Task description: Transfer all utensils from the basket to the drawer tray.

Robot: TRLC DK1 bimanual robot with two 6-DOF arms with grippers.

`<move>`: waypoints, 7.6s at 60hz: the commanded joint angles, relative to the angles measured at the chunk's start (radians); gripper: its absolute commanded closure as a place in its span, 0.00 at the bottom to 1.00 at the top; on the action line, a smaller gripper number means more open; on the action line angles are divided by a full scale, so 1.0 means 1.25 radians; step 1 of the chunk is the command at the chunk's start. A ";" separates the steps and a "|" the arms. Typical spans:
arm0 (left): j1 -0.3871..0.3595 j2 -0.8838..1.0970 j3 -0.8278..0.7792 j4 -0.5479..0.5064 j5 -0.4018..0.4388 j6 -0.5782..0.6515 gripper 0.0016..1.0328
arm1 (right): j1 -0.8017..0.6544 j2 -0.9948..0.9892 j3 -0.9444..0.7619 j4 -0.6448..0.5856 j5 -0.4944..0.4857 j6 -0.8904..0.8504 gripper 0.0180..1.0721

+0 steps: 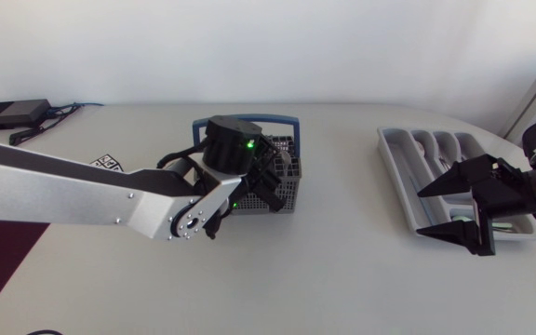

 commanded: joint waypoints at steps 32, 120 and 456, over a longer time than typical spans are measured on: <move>0.018 0.063 0.008 0.073 -0.009 0.022 0.52 | 0.038 -0.004 -0.047 0.038 -0.019 0.028 0.05; 0.034 0.055 0.027 0.147 -0.010 0.066 0.97 | 0.073 -0.005 -0.106 0.083 -0.011 0.034 0.05; 0.010 0.011 0.303 -0.438 0.221 0.378 0.33 | -0.196 0.276 0.285 -0.093 0.320 -0.206 0.04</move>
